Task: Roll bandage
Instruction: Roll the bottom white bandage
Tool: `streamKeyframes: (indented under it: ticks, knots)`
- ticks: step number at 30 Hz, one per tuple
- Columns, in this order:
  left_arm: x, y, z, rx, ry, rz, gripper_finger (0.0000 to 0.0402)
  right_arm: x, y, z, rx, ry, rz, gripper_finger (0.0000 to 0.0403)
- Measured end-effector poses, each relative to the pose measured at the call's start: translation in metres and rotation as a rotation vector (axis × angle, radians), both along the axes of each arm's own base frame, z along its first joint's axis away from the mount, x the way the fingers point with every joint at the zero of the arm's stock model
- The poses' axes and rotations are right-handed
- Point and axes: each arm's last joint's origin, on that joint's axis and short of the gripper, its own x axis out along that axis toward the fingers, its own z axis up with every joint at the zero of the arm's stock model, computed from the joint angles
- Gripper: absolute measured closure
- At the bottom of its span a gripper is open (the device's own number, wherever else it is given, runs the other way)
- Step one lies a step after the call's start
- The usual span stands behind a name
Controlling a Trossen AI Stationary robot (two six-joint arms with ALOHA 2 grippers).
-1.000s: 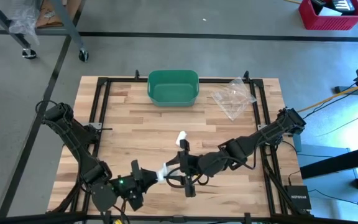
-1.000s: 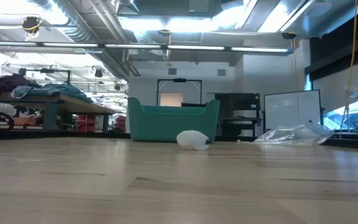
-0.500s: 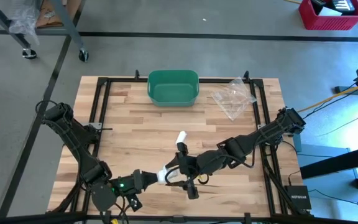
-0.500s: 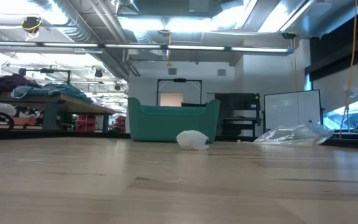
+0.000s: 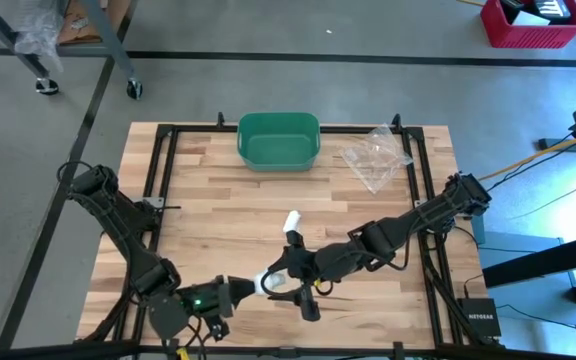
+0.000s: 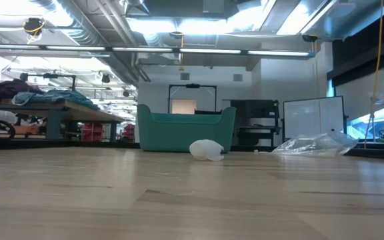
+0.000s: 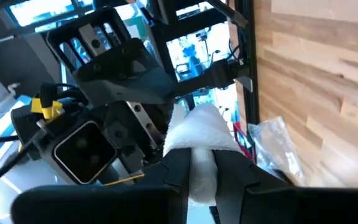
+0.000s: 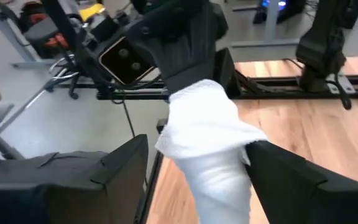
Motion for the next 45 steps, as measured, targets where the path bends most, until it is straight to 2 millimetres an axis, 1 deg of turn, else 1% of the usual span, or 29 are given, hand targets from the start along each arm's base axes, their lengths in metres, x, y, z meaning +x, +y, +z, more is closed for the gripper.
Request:
streamKeyframes:
  ticks: [5, 13, 15, 20, 25, 28, 32, 34, 38, 45]
  knots:
    - [0.003, 0.003, 0.0, 0.024, 0.009, -0.002, 0.0361, 0.001, 0.001, -0.004, -0.005, 0.023, 0.017, 0.0136]
    - [0.003, 0.003, 0.001, -0.019, -0.005, 0.009, 0.0361, -0.012, -0.005, 0.014, -0.023, -0.017, 0.02, 0.0136]
    - [0.003, 0.003, 0.001, -0.035, -0.01, 0.013, 0.0361, -0.014, -0.006, 0.016, -0.025, -0.018, 0.016, 0.0136]
    - [0.003, 0.003, 0.001, -0.1, -0.026, 0.02, 0.0361, -0.013, -0.006, 0.013, -0.075, -0.019, 0.033, 0.0136]
    - [0.005, 0.005, 0.0, -0.13, -0.033, 0.029, 0.0361, -0.01, -0.004, 0.005, -0.117, 0.013, 0.045, 0.0136]
    - [0.005, 0.005, 0.0, -0.199, -0.049, 0.037, 0.0361, -0.012, -0.006, 0.002, -0.163, 0.046, 0.051, 0.0136]
    - [0.004, 0.004, 0.0, -0.254, -0.065, 0.041, 0.0361, -0.018, -0.009, 0.007, -0.165, 0.057, 0.06, 0.0136]
    - [0.004, 0.004, 0.0, -0.333, -0.091, 0.047, 0.0361, -0.02, -0.009, 0.007, -0.162, 0.063, 0.071, 0.0136]
    - [0.006, 0.005, 0.002, -0.497, -0.145, 0.06, 0.0361, -0.023, -0.011, -0.001, -0.196, 0.145, 0.075, 0.0136]
    - [0.006, 0.004, 0.002, -0.531, -0.156, 0.063, 0.0361, -0.025, -0.012, 0.006, -0.164, 0.118, 0.061, 0.0136]
